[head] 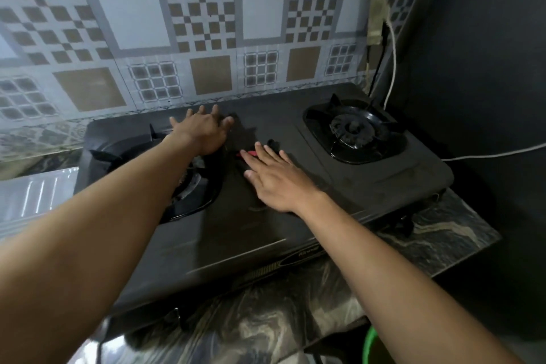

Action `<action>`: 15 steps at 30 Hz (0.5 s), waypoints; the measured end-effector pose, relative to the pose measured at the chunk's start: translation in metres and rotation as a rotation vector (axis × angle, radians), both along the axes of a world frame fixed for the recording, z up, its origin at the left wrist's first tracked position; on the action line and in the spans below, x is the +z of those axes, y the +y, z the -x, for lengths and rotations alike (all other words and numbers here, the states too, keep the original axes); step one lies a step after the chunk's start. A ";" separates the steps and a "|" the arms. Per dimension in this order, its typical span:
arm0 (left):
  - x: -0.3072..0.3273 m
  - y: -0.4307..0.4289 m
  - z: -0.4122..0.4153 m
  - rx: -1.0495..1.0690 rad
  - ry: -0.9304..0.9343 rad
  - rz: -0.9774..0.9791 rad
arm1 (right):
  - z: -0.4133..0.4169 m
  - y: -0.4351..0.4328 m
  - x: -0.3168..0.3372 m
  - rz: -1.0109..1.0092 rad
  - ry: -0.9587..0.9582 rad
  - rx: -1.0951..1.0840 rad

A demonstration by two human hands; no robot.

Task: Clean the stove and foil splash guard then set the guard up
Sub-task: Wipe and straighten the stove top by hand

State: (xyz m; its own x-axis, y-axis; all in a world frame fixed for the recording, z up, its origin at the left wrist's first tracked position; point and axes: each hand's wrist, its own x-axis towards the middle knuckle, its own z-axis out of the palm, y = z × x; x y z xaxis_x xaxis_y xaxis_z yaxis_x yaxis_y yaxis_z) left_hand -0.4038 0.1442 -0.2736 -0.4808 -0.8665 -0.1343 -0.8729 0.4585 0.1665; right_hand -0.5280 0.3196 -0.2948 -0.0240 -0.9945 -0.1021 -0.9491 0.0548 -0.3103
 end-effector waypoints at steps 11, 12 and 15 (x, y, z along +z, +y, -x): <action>-0.015 0.076 -0.048 -0.008 0.041 0.045 | -0.024 0.015 0.005 -0.013 0.004 -0.115; -0.015 0.076 -0.049 -0.016 0.056 0.038 | -0.026 0.021 0.004 -0.012 0.010 -0.098; -0.014 0.074 -0.051 -0.032 0.069 0.043 | -0.028 0.037 0.002 0.001 0.007 -0.059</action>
State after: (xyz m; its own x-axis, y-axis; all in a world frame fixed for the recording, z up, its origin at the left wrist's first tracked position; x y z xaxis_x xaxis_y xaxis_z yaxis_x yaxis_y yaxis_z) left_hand -0.3531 0.2185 -0.2872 -0.5148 -0.8550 -0.0626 -0.8450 0.4937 0.2056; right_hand -0.5001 0.3564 -0.2923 -0.0829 -0.9915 -0.1004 -0.9464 0.1099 -0.3036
